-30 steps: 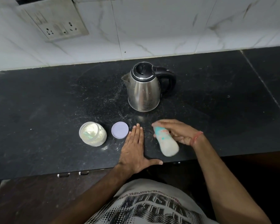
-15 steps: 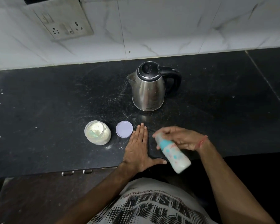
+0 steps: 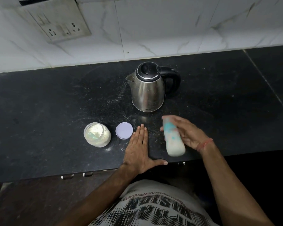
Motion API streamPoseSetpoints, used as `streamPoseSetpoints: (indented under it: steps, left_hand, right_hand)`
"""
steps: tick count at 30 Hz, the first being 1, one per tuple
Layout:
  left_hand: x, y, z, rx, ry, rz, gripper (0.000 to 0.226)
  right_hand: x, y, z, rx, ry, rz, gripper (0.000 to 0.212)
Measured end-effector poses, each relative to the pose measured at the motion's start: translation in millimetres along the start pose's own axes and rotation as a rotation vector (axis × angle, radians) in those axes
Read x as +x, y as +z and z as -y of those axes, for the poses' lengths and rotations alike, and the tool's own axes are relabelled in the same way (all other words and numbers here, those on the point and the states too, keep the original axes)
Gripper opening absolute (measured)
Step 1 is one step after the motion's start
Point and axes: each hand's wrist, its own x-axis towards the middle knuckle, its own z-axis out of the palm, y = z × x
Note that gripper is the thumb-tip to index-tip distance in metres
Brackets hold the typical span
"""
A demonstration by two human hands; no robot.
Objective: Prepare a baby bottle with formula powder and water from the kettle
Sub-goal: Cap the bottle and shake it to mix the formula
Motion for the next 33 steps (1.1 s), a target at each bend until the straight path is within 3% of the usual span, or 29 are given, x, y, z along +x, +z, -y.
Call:
streamPoseSetpoints:
  steps: [2, 5, 8, 11, 14, 18, 21, 25, 28, 33]
  left_hand:
    - [0.8, 0.2, -1.5, 0.001, -0.006, -0.003, 0.172]
    - [-0.5, 0.3, -0.3, -0.025, 0.003, -0.013, 0.171]
    - [0.5, 0.0, -0.8, -0.008, -0.009, -0.009, 0.172]
    - [-0.7, -0.4, -1.2, -0.009, 0.002, -0.007, 0.171]
    - [-0.2, 1.1, -0.6, -0.005, -0.013, 0.002, 0.172]
    - [0.0, 2.1, 0.1, -0.010, 0.001, 0.009, 0.171]
    - [1.1, 2.5, -0.1, -0.009, -0.018, 0.008, 0.172]
    - [0.5, 0.5, -0.7, -0.004, -0.003, 0.011, 0.173]
    - [0.5, -0.6, -1.6, -0.005, -0.019, 0.010, 0.173]
    - [-0.5, -2.2, -1.5, 0.005, -0.015, 0.028, 0.172]
  right_hand:
    - [-0.8, -2.6, 1.6, 0.032, 0.000, -0.027, 0.055]
    - [-2.7, -0.2, -3.2, -0.122, 0.031, 0.102, 0.062]
    - [-2.4, -8.6, -5.3, -0.016, 0.039, -0.025, 0.074]
    - [-9.4, -4.1, -0.6, -0.107, 0.040, 0.099, 0.060]
    - [-8.8, -5.7, 0.2, -0.016, 0.014, -0.003, 0.052]
    - [-7.0, 0.4, 3.7, -0.163, 0.024, 0.089, 0.047]
    - [-5.5, -0.8, 5.5, -0.090, 0.008, -0.023, 0.044]
    - [-10.9, 1.8, 7.3, -0.204, 0.020, 0.034, 0.041]
    - [-12.0, 3.0, 8.7, -0.070, -0.052, -0.121, 0.038]
    - [-19.5, 21.8, 18.1, -0.181, -0.249, -0.332, 0.037]
